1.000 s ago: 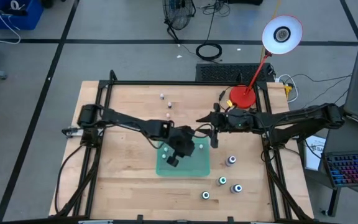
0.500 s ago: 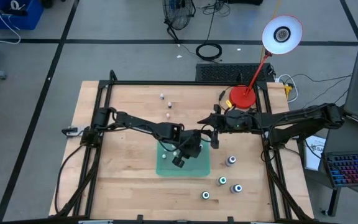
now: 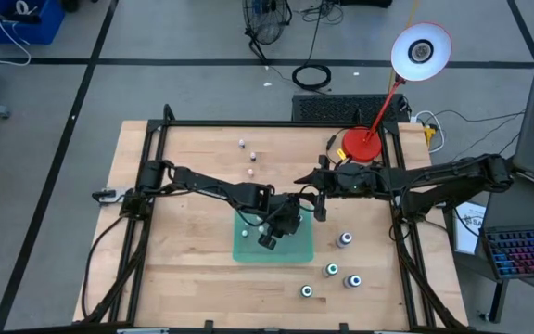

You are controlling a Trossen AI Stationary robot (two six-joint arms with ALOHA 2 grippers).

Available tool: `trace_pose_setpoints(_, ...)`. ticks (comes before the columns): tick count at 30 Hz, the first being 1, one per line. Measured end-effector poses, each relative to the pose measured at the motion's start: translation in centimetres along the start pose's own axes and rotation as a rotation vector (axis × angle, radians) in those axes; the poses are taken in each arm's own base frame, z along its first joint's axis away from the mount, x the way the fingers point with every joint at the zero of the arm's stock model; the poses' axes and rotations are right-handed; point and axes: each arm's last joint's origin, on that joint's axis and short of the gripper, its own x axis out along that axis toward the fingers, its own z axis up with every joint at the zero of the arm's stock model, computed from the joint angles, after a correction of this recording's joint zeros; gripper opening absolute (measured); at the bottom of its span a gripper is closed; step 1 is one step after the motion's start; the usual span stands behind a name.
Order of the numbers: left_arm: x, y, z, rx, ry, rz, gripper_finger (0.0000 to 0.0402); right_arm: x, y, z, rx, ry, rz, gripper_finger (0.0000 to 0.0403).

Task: Pick & Place food coloring
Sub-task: Put the small orange food coloring bottle into the blue bin

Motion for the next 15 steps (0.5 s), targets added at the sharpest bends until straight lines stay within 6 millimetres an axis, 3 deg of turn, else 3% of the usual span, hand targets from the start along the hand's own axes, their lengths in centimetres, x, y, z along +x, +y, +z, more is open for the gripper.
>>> trace_pose_setpoints(4, -1.1, 0.1, 0.3, 0.024, 0.013, 0.053, 0.0130, 0.0, 0.0, 0.1, 0.004, -0.008, 0.000, 0.0155)
trace_pose_setpoints(9, -6.8, 0.7, 0.9, -0.010, 0.018, 0.164, 0.0130, -0.1, 0.0, 0.5, 0.008, -0.025, 0.009, 0.0155)
trace_pose_setpoints(12, -10.3, 1.8, -0.3, -0.082, 0.012, 0.185, 0.0131, -0.1, 0.0, 0.2, 0.005, -0.006, 0.008, 0.0155)
trace_pose_setpoints(15, -12.7, 3.2, -3.1, -0.173, 0.005, 0.215, 0.0131, -0.1, 0.0, 0.0, 0.001, 0.014, 0.007, 0.0155)
